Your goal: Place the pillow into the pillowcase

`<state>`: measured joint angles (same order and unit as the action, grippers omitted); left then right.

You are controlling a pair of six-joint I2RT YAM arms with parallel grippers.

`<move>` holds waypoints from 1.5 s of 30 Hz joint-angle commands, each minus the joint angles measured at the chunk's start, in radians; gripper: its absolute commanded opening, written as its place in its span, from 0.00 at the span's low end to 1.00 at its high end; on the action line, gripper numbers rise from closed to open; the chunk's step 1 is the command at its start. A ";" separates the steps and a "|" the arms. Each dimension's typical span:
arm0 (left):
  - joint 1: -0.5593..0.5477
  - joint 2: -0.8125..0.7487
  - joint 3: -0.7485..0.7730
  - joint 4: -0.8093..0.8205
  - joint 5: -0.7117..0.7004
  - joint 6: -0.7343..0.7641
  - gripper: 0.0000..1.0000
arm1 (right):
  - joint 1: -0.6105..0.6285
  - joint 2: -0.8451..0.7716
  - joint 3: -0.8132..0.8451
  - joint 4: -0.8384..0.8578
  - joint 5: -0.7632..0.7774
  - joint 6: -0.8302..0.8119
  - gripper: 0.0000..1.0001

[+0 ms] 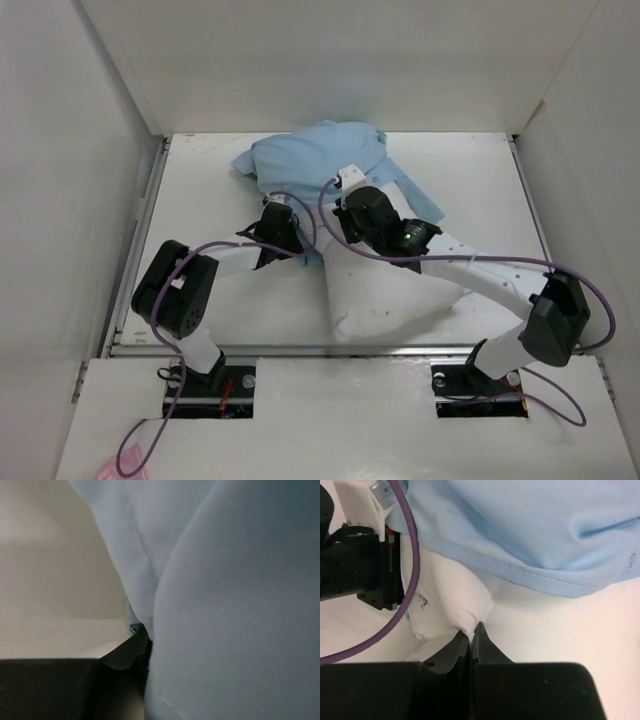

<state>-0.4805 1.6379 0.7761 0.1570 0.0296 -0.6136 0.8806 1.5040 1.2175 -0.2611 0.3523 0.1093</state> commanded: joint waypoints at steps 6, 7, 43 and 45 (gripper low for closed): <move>-0.154 -0.211 0.068 -0.143 -0.005 0.057 0.00 | -0.029 -0.088 -0.012 0.352 0.209 0.066 0.00; -0.182 -0.258 0.068 -0.167 0.007 0.032 0.00 | -0.029 -0.077 -0.012 0.405 0.235 0.091 0.00; -0.455 -0.842 0.310 -0.990 -0.201 -0.316 1.00 | -0.190 0.087 -0.167 0.943 -0.335 -0.034 0.77; -0.455 -0.804 0.310 -1.005 -0.439 -0.366 1.00 | -0.190 0.018 -0.127 0.805 -0.326 -0.034 0.86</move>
<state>-0.9325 0.7879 1.0576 -0.7540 -0.0685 -0.9585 0.6941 1.6302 1.0317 0.7200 0.0898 0.0788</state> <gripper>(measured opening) 0.997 0.840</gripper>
